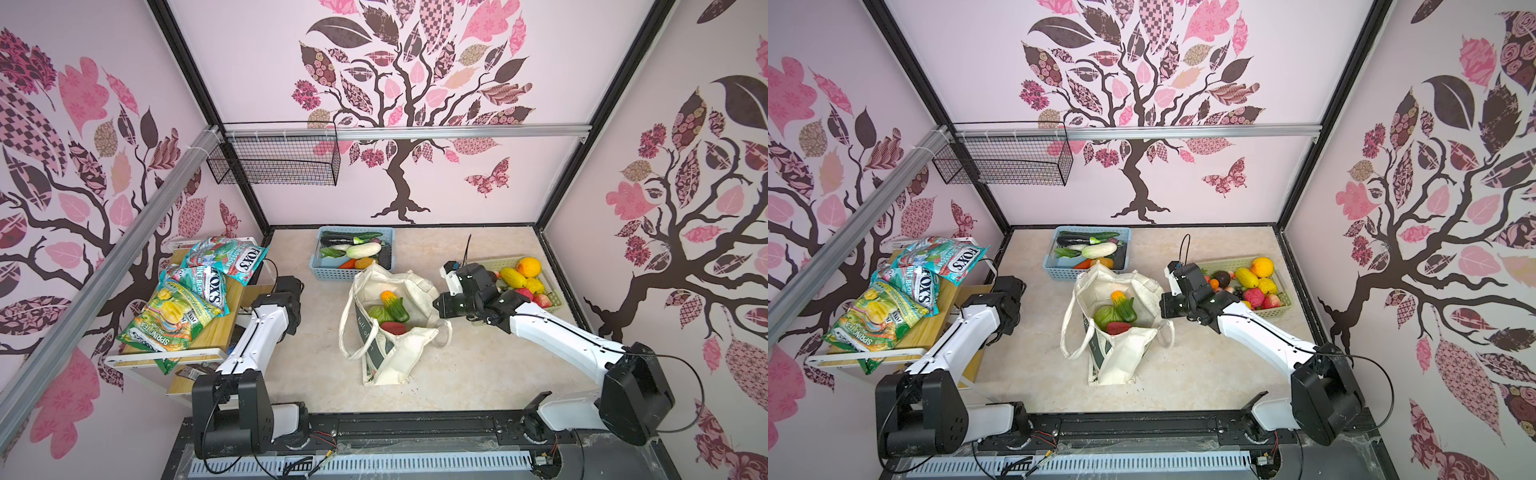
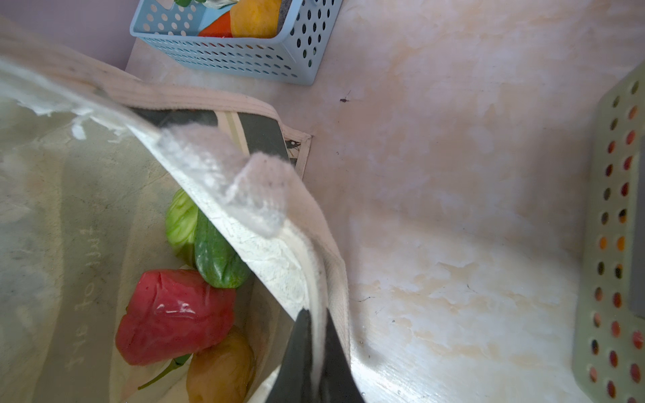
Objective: Place the food into the grocery bag and tie it
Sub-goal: 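Lower the left gripper onto the blue M&M's pack on the shelf, then close the left gripper on the M&M's pack and lift it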
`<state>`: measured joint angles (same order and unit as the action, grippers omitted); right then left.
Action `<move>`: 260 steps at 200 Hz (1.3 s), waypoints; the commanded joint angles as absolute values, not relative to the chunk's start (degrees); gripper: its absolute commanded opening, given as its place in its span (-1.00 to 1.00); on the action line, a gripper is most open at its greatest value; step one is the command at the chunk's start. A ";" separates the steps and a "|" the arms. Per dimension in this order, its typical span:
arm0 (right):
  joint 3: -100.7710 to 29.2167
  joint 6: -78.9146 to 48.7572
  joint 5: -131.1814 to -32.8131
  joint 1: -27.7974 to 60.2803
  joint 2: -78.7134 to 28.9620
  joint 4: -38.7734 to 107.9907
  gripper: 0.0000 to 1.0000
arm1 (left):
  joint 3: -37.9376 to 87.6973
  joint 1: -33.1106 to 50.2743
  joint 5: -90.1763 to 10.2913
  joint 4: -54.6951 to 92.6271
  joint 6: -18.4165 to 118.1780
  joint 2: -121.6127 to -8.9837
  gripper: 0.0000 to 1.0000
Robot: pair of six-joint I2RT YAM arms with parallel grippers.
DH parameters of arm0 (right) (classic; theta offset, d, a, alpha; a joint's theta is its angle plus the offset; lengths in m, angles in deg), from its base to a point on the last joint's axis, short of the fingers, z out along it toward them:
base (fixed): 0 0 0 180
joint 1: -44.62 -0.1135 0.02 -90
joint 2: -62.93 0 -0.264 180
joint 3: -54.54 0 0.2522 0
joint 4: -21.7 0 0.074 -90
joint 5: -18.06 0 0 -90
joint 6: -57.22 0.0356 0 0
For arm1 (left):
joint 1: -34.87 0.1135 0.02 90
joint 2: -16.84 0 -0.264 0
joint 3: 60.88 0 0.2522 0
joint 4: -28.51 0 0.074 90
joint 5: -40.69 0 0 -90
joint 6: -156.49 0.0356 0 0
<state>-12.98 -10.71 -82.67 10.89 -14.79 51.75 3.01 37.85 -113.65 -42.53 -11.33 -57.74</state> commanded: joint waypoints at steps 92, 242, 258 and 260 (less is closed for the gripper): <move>-12.20 -10.72 -84.04 10.13 -14.68 52.60 -0.85 | -1.08 37.94 -99.69 -37.20 -3.10 -56.54 -0.90; -13.70 -11.07 -81.80 10.09 -12.57 54.63 -0.84 | 6.31 26.20 -102.18 -50.16 -12.79 -56.90 -0.92; -13.94 -10.99 -81.90 10.12 -12.83 54.66 -0.84 | 6.40 24.47 -102.34 -51.65 -14.28 -56.64 -0.92; -13.97 -10.98 -81.88 10.12 -12.90 54.63 -0.84 | 6.45 24.32 -102.32 -51.86 -14.46 -56.57 -0.92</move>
